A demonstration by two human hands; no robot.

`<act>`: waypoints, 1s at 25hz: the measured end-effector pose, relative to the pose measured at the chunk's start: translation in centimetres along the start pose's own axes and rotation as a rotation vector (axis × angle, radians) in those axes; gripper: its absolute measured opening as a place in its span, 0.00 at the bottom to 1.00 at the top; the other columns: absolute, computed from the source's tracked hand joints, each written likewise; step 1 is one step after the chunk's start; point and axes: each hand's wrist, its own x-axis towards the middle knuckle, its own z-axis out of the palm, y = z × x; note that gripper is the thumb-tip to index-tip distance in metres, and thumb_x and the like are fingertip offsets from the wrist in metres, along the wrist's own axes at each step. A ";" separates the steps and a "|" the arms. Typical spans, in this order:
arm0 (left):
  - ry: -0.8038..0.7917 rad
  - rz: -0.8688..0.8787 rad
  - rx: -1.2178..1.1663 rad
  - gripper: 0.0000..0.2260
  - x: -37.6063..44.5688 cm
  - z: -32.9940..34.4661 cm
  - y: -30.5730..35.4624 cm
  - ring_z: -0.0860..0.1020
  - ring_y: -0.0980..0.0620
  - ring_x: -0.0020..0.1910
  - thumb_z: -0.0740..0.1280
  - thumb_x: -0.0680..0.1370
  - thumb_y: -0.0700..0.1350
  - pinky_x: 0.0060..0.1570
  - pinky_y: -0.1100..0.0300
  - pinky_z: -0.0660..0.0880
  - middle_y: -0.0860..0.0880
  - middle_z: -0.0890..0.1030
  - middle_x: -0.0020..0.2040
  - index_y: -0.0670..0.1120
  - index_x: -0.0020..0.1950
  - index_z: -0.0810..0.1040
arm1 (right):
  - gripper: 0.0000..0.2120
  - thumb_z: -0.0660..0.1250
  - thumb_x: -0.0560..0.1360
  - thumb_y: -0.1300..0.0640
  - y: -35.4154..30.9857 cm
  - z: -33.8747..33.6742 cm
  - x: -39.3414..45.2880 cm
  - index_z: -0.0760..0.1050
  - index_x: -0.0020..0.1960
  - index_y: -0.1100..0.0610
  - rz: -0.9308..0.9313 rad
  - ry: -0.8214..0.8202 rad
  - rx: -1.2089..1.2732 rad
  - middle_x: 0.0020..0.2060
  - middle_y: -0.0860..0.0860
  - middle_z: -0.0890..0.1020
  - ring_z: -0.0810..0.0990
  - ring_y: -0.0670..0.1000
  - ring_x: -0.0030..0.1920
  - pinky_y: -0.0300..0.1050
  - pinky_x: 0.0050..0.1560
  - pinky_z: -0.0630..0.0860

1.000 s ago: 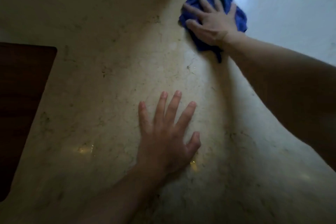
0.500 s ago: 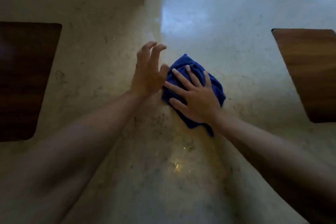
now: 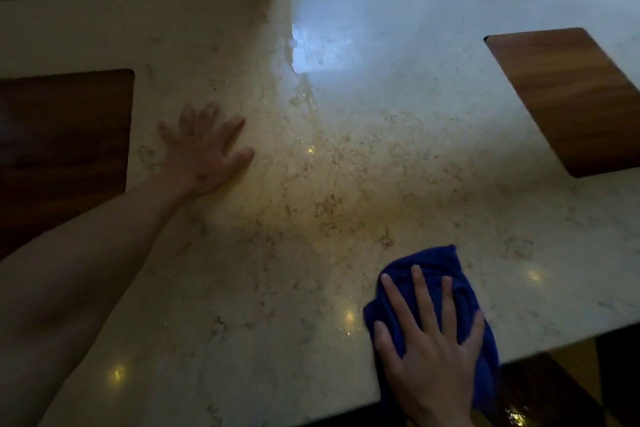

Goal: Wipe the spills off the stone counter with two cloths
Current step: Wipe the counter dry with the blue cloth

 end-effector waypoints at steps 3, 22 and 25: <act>0.028 -0.013 -0.013 0.37 -0.1 0.6 -0.3 0.45 0.39 0.80 0.43 0.71 0.75 0.71 0.27 0.41 0.49 0.48 0.82 0.64 0.79 0.50 | 0.31 0.50 0.76 0.35 -2.5 -0.5 2.8 0.46 0.78 0.33 0.217 -0.082 0.078 0.80 0.45 0.50 0.48 0.58 0.79 0.79 0.66 0.49; 0.178 0.081 0.002 0.36 -0.3 0.9 0.2 0.63 0.32 0.75 0.64 0.69 0.68 0.67 0.24 0.55 0.42 0.66 0.77 0.57 0.75 0.68 | 0.30 0.42 0.77 0.37 -14.2 -12.2 60.0 0.46 0.79 0.38 0.151 0.044 0.152 0.80 0.49 0.43 0.37 0.62 0.78 0.81 0.65 0.38; 0.169 0.078 0.015 0.35 -0.2 1.0 0.0 0.63 0.32 0.75 0.63 0.70 0.69 0.69 0.25 0.53 0.42 0.65 0.78 0.57 0.74 0.70 | 0.30 0.42 0.78 0.36 -16.8 -12.7 62.3 0.46 0.79 0.37 0.031 0.028 0.116 0.80 0.48 0.43 0.37 0.61 0.78 0.80 0.66 0.38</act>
